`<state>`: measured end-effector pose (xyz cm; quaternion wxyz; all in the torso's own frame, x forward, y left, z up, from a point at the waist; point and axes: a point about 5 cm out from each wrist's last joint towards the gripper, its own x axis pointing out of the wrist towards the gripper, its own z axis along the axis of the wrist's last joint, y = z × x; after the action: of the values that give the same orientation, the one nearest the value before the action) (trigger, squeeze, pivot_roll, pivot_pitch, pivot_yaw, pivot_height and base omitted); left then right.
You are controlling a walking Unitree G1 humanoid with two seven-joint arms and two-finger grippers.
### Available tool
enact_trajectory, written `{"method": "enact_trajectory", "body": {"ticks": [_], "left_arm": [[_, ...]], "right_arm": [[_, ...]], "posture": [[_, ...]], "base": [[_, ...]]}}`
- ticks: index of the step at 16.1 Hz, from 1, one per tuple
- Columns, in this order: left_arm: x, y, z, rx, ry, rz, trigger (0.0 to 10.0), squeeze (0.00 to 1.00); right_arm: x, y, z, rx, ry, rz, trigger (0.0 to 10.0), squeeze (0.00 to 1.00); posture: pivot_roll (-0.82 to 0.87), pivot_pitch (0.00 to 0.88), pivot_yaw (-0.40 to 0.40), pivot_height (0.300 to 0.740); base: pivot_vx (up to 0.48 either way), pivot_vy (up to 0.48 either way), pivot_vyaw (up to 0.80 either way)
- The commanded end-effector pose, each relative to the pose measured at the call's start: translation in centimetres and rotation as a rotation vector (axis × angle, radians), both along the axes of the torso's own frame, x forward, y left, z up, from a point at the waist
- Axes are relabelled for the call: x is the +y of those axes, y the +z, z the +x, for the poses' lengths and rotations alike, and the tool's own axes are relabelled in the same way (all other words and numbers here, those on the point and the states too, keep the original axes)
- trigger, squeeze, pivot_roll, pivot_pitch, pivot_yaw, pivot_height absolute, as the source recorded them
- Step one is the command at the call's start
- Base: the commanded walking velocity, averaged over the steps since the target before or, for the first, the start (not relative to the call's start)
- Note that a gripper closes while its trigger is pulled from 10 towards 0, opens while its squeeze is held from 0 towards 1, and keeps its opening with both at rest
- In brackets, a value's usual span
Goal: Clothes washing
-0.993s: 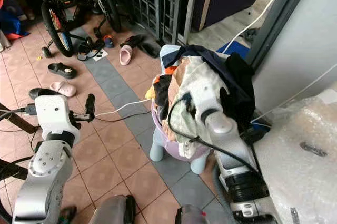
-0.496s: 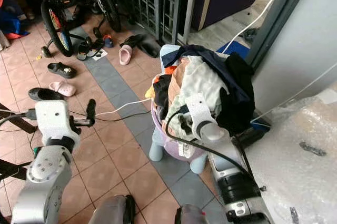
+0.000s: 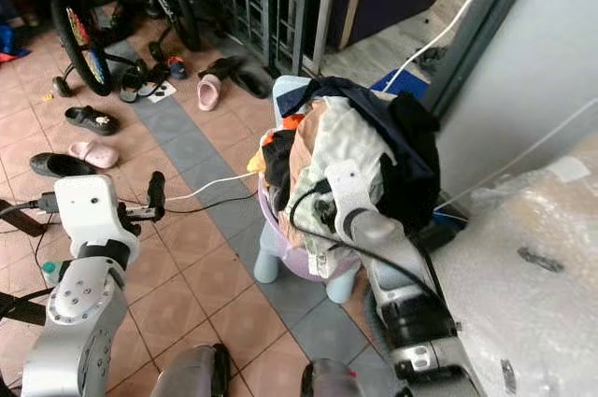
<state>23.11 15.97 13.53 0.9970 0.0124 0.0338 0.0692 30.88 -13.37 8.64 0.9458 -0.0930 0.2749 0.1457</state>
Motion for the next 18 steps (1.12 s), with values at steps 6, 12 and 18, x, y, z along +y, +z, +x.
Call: {"method": "enact_trajectory", "body": {"ticks": [6, 12, 18], "left_arm": [[0.0, 0.1, -0.7, 0.01, 0.031, 0.007, 10.0, 0.0], [-0.4, -0.5, -0.7, 0.033, 0.01, 0.008, 10.0, 0.0], [-1.1, 0.2, 1.1, -0.014, -0.025, 0.003, 10.0, 0.0]], "right_arm": [[0.0, 0.1, -0.8, 0.065, -0.002, 0.053, 0.0, 0.0], [1.3, 2.6, 0.1, -0.052, 0.023, 0.188, 0.0, 0.0], [2.9, 4.8, 0.5, -0.234, -0.041, 0.377, 0.0, 0.0]], "posture": [[0.06, 0.179, -0.073, 0.74], [0.05, 0.145, -0.064, 0.74], [0.07, 0.088, -0.01, 0.74]], "base": [[0.0, 0.0, 0.0], [0.0, 0.0, 0.0], [0.0, 0.0, 0.0]]}}
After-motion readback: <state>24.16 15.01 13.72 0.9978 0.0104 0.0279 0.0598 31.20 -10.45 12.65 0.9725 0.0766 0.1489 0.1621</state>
